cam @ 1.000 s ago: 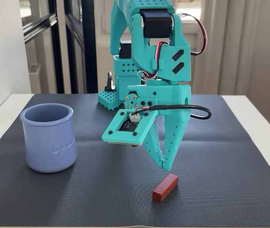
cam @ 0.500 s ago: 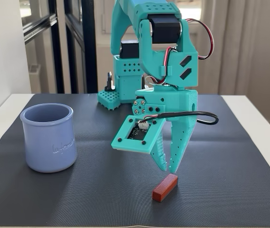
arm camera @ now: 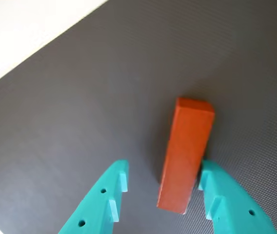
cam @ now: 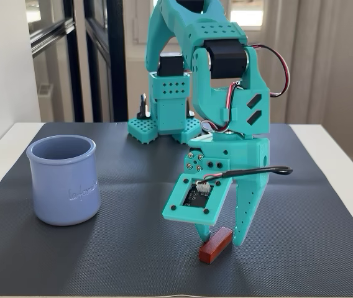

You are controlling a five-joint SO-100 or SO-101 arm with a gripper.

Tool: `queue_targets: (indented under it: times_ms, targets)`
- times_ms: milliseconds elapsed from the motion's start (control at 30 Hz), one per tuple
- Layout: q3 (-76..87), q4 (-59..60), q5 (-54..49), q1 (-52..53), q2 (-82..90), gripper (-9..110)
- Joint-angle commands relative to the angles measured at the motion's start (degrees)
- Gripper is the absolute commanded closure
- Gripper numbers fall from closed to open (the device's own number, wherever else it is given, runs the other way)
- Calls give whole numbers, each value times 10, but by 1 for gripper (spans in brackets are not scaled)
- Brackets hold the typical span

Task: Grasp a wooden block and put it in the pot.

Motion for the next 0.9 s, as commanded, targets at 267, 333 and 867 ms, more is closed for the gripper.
queue_targets:
  times_ms: [267,333,867]
  targets:
    - [-15,-5,2,5,1,88]
    - [-4,-5,2,5,1,93]
    - [16,47,-88,40,132,101]
